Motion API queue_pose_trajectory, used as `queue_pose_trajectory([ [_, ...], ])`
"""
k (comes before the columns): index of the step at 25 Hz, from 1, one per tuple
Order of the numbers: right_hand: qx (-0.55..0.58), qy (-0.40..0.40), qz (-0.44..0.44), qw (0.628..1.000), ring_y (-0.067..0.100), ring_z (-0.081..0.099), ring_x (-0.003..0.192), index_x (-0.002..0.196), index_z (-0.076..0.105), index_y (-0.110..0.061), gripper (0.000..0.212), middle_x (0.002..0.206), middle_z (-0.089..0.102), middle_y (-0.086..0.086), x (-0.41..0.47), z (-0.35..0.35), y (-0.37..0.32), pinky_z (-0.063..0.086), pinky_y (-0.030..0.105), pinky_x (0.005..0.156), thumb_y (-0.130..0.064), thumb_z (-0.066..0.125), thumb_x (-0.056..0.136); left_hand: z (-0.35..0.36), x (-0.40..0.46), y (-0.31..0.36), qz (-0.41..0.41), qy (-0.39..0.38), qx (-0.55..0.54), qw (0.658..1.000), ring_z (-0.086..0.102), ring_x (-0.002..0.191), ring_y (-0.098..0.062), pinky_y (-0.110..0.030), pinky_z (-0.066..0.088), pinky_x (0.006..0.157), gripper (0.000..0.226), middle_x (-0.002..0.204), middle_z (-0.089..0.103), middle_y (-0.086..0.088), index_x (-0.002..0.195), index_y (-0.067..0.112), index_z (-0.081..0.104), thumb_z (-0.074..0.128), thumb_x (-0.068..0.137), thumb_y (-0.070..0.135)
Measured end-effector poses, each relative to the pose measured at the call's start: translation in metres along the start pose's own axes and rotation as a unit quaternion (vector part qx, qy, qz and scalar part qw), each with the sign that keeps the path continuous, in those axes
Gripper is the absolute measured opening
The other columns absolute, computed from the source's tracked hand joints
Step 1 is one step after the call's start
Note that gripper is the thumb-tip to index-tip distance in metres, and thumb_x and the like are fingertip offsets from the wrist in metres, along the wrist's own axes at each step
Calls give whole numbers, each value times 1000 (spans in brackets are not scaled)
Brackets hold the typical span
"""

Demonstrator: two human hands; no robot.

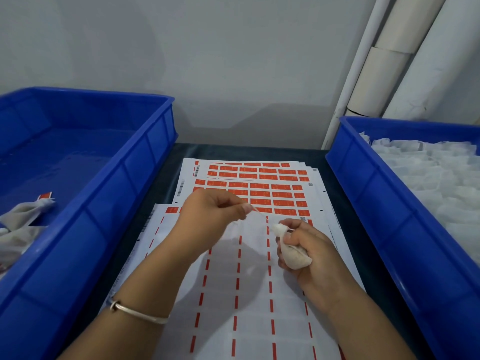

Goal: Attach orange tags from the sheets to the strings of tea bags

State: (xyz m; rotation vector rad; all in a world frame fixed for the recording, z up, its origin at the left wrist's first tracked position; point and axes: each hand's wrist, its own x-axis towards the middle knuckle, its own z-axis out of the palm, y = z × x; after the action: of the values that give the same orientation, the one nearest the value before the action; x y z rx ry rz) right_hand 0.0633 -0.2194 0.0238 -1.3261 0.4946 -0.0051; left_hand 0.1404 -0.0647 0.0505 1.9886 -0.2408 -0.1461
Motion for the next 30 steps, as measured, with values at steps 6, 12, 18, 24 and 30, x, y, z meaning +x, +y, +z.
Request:
queue_pose_trajectory([
  [6,-59,-35,-8,998,28,59,106,92,68,-23,26,113,65,4,0,0,2,54,41,88,-5,49,93,4,0,0,-9,71,-21,997,61,69,-2,-15,45,57,23,62,60,28,56,31,65,71,78,30],
  [12,-80,-219,-42,972,22,68,88,75,76,-21,45,87,72,6,-10,4,-11,52,31,84,-7,39,96,-1,-3,13,43,-26,53,997,54,64,20,0,35,40,5,51,53,37,72,35,71,71,77,33],
  [18,-39,-184,-69,980,18,69,75,82,77,-18,32,75,70,7,-1,15,-27,55,27,78,-14,48,95,-20,6,18,65,-34,104,992,53,64,21,1,34,39,7,50,51,40,83,36,71,70,76,36],
  [24,-113,-130,-64,983,13,61,55,83,74,-14,22,59,64,1,11,31,-34,54,22,65,-16,55,93,-34,14,10,22,0,78,997,52,62,22,-1,34,37,6,47,52,38,72,39,64,70,74,38],
  [30,-226,-109,-101,963,15,62,58,76,68,-24,21,57,64,-4,37,75,-36,55,22,70,-19,56,93,-38,23,-8,-17,72,78,994,59,62,0,-12,44,54,9,74,65,24,88,33,71,69,79,32],
])
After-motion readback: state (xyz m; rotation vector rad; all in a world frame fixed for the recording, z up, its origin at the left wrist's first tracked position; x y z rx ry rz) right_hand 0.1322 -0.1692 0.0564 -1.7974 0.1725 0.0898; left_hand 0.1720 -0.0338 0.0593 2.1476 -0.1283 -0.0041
